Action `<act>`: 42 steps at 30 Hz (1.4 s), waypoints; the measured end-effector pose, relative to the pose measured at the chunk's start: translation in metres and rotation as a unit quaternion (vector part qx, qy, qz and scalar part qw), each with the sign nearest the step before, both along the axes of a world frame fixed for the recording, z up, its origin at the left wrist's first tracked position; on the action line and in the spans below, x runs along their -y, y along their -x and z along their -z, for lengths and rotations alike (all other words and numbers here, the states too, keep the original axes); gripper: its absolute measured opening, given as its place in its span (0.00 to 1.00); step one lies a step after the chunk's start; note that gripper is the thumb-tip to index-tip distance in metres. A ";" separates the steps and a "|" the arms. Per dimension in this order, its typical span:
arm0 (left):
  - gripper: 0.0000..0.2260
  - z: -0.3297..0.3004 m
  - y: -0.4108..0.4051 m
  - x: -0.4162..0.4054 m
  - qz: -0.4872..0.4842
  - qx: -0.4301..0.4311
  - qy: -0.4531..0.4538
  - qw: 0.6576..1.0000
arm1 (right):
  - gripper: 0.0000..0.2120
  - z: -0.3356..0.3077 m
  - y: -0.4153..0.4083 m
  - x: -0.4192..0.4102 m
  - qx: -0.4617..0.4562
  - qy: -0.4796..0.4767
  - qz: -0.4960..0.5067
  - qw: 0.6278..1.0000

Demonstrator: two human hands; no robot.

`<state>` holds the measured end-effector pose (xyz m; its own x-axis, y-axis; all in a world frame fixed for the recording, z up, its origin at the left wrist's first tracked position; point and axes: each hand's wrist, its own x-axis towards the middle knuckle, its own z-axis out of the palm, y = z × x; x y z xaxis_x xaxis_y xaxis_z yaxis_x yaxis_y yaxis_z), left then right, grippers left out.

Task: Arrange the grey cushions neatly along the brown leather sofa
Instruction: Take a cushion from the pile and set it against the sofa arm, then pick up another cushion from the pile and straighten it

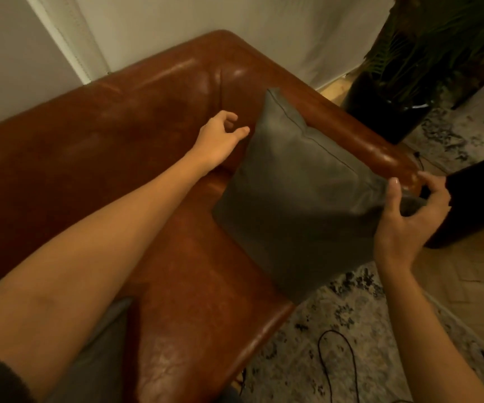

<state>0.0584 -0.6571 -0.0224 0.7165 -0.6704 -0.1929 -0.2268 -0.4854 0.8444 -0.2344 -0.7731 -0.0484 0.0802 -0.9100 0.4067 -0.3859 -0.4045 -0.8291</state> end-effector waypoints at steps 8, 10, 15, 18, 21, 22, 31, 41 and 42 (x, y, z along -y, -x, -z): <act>0.10 -0.029 -0.004 -0.170 -0.021 0.068 -0.006 0.997 | 0.11 -0.017 -0.096 -0.113 -0.027 0.023 -0.177 0.984; 0.09 -0.033 -0.002 -0.224 -0.048 0.065 -0.018 0.997 | 0.10 -0.015 -0.118 -0.152 -0.031 0.005 -0.218 0.975; 0.07 -0.027 0.008 -0.364 -0.142 0.037 -0.019 0.989 | 0.09 0.004 -0.159 -0.261 -0.067 -0.069 -0.345 0.934; 0.05 -0.017 0.020 -0.440 -0.203 0.016 -0.029 0.979 | 0.11 0.021 -0.173 -0.328 -0.090 -0.103 -0.413 0.900; 0.07 -0.006 0.036 -0.508 -0.258 0.019 -0.041 0.965 | 0.12 0.036 -0.182 -0.393 -0.105 -0.124 -0.480 0.862; 0.07 -0.003 0.042 -0.529 -0.275 0.023 -0.047 0.960 | 0.12 0.041 -0.185 -0.414 -0.112 -0.129 -0.502 0.848; 0.09 0.033 0.097 -0.687 -0.399 0.089 -0.147 0.901 | 0.06 0.067 -0.194 -0.588 -0.167 -0.233 -0.634 0.719; 0.34 0.091 0.135 -0.747 -0.345 0.102 -0.216 0.908 | 0.22 0.075 -0.181 -0.682 -0.157 -0.398 -0.630 0.648; 0.39 0.095 0.137 -0.750 -0.323 0.110 -0.219 0.914 | 0.23 0.075 -0.181 -0.683 -0.154 -0.396 -0.628 0.652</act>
<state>-0.0785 0.0933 -0.1176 0.9893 0.0128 -0.1451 0.0853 -0.8582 0.5061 -0.0535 -0.0903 -0.1230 0.9313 0.0379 -0.3622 -0.3601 -0.0536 -0.9314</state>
